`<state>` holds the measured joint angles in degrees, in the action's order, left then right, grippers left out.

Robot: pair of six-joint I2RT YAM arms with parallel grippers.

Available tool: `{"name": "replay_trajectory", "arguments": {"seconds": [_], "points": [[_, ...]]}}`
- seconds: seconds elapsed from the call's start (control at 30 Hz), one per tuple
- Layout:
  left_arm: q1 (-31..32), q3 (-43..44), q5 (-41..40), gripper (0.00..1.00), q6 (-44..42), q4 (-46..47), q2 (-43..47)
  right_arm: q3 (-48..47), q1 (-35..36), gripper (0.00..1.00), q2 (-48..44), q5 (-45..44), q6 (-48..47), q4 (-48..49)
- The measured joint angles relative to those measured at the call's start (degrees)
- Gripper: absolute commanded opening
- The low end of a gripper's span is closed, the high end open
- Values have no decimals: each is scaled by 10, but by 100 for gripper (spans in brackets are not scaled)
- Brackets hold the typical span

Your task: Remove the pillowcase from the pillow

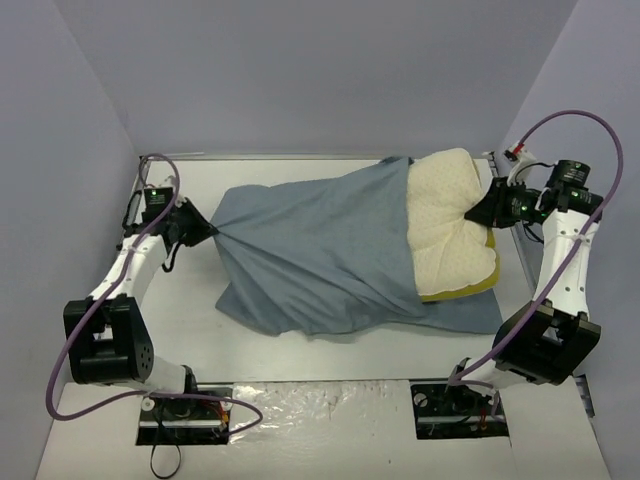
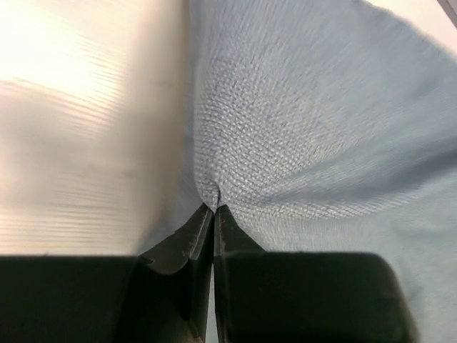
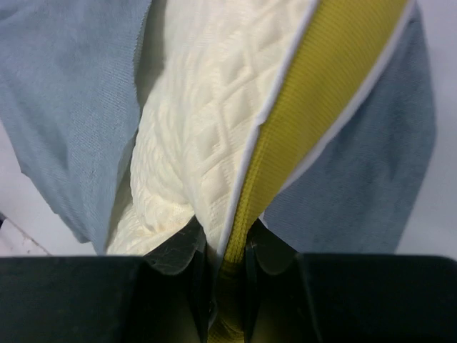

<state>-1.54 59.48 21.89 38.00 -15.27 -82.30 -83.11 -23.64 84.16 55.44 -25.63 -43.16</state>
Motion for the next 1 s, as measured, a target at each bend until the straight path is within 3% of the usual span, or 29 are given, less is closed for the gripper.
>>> {"name": "replay_trajectory", "arguments": {"seconds": [0.13,0.47,0.67,0.93,0.97,1.0], "points": [[-62,0,0,2,1,-12,-11,-14,-44,0,-10,-7,0,0],[-113,38,35,2,-1,-45,-30,-18,-97,0,-14,15,-2,-14],[-206,61,46,2,3,-67,-46,-80,-179,0,-14,60,3,-33],[-231,98,-2,3,6,-68,-65,-88,-216,0,-29,74,0,-21],[-232,109,-4,4,5,-67,-71,-87,-217,0,-29,70,-2,-19],[-231,120,-2,24,3,-64,-79,-85,-215,0,-29,66,-3,-16]]}}
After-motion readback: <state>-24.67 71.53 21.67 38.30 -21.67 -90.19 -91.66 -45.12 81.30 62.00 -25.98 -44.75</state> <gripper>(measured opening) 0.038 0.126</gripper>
